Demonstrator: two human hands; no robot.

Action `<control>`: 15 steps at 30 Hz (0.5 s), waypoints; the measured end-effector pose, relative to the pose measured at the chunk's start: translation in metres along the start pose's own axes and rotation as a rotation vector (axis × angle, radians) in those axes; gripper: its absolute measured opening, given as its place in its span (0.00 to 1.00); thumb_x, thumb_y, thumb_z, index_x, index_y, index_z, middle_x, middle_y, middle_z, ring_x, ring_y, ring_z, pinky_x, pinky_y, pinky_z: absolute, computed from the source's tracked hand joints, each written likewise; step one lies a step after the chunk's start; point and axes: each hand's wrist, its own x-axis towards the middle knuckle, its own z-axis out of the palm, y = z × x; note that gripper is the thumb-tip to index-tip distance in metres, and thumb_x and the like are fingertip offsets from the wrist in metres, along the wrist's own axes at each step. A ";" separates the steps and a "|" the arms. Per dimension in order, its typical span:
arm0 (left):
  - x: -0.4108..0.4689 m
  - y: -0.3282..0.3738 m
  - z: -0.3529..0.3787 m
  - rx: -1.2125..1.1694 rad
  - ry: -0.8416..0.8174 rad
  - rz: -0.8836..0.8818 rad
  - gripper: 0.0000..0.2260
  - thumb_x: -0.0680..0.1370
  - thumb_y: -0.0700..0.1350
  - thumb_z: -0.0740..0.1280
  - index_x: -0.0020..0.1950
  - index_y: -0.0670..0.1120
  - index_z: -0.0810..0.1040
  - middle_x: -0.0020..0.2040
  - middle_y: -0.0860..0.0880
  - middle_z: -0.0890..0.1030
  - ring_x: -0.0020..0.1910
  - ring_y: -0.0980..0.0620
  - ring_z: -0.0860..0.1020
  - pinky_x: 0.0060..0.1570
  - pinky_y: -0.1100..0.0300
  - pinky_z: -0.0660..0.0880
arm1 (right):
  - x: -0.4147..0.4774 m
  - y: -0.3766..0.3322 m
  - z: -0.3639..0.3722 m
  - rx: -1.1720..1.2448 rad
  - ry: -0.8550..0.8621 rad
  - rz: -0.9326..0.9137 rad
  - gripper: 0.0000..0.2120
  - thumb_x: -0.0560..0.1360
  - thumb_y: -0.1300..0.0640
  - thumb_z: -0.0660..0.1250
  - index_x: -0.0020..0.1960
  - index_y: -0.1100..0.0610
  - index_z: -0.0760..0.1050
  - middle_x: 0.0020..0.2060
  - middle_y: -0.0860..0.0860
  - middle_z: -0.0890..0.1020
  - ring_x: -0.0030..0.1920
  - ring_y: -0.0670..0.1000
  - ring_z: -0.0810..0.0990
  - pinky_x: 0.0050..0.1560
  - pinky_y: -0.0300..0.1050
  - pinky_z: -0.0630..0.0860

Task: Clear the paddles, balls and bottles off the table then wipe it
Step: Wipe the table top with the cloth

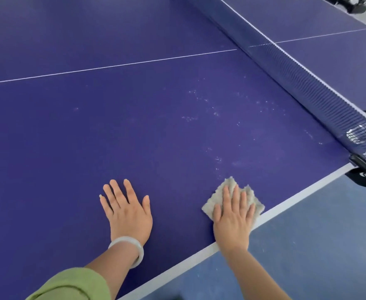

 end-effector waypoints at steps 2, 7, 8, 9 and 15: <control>0.000 0.000 0.000 -0.008 0.010 -0.009 0.30 0.82 0.56 0.48 0.78 0.37 0.57 0.77 0.32 0.56 0.77 0.33 0.52 0.75 0.38 0.48 | -0.021 -0.017 0.004 -0.028 -0.051 -0.318 0.26 0.82 0.45 0.46 0.79 0.47 0.52 0.79 0.48 0.54 0.79 0.53 0.48 0.75 0.59 0.47; 0.000 0.001 -0.001 -0.005 0.028 -0.005 0.29 0.82 0.55 0.52 0.77 0.37 0.58 0.76 0.31 0.57 0.77 0.32 0.53 0.75 0.37 0.50 | -0.003 0.019 -0.010 -0.101 -0.104 -0.782 0.27 0.83 0.46 0.50 0.80 0.46 0.49 0.79 0.45 0.53 0.79 0.51 0.48 0.76 0.57 0.45; 0.000 0.001 0.000 -0.003 0.032 -0.006 0.30 0.82 0.55 0.53 0.77 0.37 0.58 0.76 0.31 0.57 0.77 0.32 0.53 0.75 0.36 0.50 | 0.010 0.035 -0.010 -0.132 -0.100 -0.739 0.26 0.83 0.46 0.49 0.80 0.44 0.48 0.78 0.45 0.55 0.79 0.51 0.48 0.76 0.57 0.46; -0.001 0.002 -0.001 -0.001 0.035 -0.006 0.29 0.82 0.55 0.53 0.77 0.37 0.58 0.76 0.31 0.58 0.76 0.32 0.54 0.75 0.36 0.51 | 0.023 0.051 -0.010 -0.142 -0.092 -0.627 0.26 0.83 0.45 0.46 0.79 0.43 0.47 0.78 0.45 0.57 0.79 0.50 0.48 0.76 0.58 0.47; 0.000 0.002 -0.001 0.008 0.031 0.009 0.33 0.80 0.58 0.46 0.76 0.36 0.61 0.75 0.30 0.59 0.76 0.31 0.55 0.74 0.35 0.52 | 0.057 0.057 -0.013 -0.018 -0.095 0.162 0.28 0.79 0.43 0.36 0.79 0.45 0.43 0.80 0.49 0.48 0.79 0.52 0.42 0.76 0.58 0.40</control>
